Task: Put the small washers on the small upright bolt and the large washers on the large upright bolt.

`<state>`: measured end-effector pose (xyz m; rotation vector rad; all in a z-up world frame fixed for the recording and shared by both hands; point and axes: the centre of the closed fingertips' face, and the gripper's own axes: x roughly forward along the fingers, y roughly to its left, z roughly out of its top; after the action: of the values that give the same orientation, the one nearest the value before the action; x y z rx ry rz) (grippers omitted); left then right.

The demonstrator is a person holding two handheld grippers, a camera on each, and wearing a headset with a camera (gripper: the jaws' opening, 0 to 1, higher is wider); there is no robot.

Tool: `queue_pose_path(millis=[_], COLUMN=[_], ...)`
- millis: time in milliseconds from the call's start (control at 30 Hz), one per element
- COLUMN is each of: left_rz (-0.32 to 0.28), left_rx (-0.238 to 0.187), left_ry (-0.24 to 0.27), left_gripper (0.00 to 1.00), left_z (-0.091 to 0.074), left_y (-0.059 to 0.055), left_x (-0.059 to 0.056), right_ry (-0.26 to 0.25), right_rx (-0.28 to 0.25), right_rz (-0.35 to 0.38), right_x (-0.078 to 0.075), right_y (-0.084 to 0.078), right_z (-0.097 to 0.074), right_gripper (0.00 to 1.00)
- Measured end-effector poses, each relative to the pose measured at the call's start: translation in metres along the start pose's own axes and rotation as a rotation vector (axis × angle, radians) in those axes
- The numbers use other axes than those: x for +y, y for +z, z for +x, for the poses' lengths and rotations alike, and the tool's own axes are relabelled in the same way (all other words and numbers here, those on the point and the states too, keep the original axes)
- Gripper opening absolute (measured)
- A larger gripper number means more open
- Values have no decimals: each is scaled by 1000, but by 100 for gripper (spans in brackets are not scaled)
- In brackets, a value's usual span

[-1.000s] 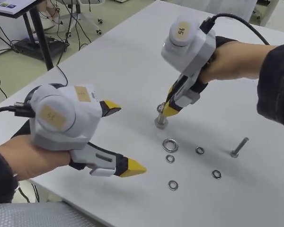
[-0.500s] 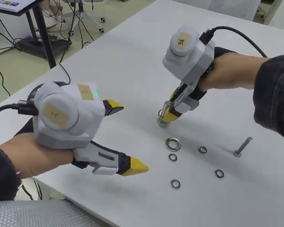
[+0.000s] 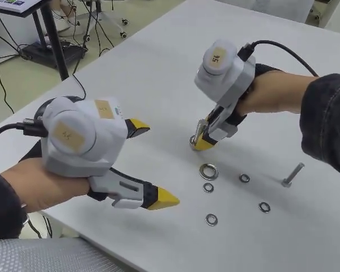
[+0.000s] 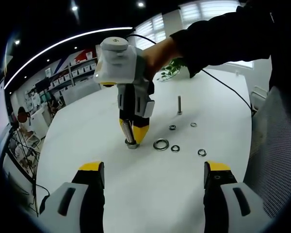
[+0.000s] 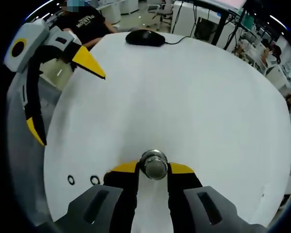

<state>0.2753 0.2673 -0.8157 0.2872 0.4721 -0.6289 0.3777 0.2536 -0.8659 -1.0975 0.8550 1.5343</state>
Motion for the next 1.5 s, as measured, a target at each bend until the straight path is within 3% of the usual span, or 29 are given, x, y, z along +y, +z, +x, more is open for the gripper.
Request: queue_pose_path(millis=[833, 1167, 1500], left_rz=[4, 0, -7], left_rx=[-5, -12, -20], left_ry=[-6, -5, 0], left_gripper=[84, 84, 84], left_z=[1, 0, -3], left_y=[2, 3, 4], left_x=[-2, -2, -1], right_ry=[-18, -19, -7], right_rx=[16, 26, 42], right_rz=[-16, -38, -46], right_x=[3, 24, 35], right_y=[-19, -26, -33], right_z=[-15, -22, -17], right_gripper=[24, 24, 25])
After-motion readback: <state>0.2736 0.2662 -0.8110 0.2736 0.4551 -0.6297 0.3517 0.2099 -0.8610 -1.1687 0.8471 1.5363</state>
